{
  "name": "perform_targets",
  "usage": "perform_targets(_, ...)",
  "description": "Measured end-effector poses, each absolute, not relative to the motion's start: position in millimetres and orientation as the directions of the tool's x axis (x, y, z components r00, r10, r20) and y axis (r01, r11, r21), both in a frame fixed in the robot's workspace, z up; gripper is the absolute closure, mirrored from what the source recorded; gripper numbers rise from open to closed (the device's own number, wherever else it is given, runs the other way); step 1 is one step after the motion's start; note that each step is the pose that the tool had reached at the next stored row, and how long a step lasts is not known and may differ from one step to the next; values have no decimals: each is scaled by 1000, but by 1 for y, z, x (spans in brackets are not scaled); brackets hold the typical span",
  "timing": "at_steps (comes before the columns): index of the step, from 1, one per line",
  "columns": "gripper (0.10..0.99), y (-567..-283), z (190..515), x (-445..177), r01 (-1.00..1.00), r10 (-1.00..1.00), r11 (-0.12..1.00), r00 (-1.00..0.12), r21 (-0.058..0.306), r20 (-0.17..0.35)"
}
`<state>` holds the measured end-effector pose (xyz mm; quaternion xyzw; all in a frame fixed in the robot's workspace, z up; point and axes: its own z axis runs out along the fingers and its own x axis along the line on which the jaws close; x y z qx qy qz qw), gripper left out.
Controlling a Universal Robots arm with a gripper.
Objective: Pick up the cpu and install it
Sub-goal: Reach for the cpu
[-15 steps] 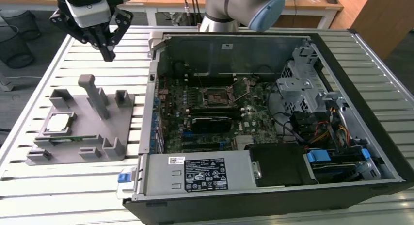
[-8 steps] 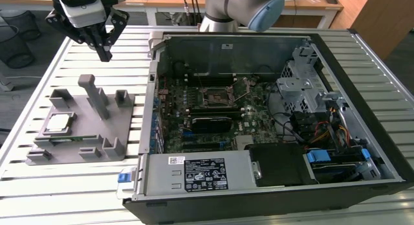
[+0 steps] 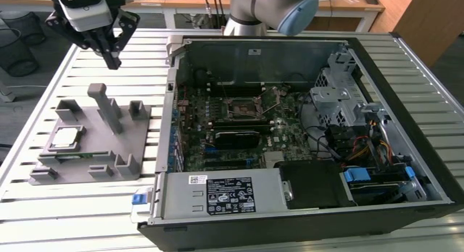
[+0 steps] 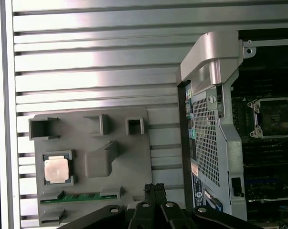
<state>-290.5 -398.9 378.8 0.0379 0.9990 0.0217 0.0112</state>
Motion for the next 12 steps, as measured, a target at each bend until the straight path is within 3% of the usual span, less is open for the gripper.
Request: perform_targets(12,980,-399,378,-305,75,76,996,-997,44,-20)
